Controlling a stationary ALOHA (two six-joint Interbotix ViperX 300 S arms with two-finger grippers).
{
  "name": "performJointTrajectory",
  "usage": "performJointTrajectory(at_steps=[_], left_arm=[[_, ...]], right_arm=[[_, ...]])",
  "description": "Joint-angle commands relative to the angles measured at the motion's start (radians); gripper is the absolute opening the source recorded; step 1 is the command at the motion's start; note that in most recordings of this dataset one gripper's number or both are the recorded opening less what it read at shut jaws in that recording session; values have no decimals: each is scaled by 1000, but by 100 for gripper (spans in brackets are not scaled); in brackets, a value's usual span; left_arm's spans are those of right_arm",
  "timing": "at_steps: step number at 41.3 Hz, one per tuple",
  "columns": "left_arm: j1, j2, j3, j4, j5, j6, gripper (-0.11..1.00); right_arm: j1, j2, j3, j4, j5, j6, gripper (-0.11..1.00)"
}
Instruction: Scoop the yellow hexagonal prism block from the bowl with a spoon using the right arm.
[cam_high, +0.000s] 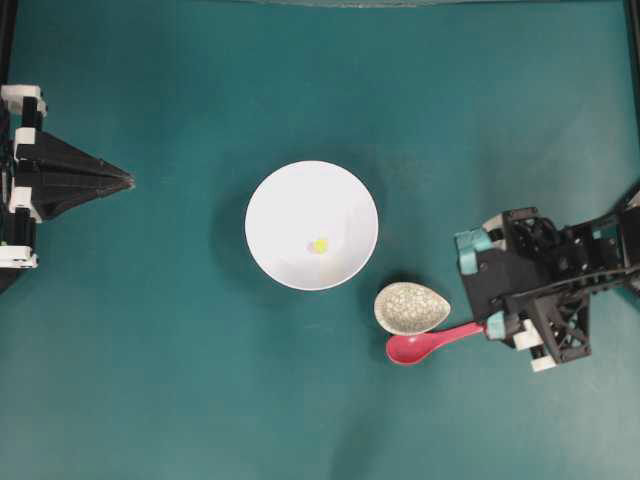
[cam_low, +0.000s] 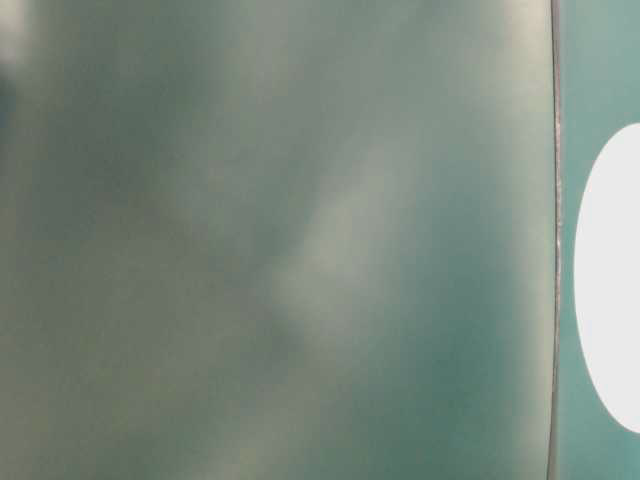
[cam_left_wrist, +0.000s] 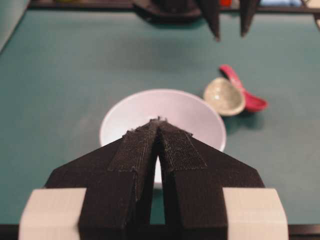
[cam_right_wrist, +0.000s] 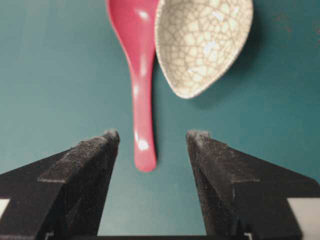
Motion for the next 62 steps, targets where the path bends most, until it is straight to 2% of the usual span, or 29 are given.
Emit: performJointTrajectory(at_steps=[1, 22, 32, 62], left_arm=[[2, 9, -21, 3, -12, 2, 0], [2, 9, -23, 3, -12, 2, 0], [2, 9, -23, 3, -12, 2, 0], [2, 9, -25, 3, -12, 0, 0]], right_arm=[[18, 5, -28, 0, -3, 3, 60], [66, 127, -28, 3, -86, 8, 60], [71, 179, -23, 3, -110, 40, 60], [91, 245, 26, 9, -242, 44, 59]])
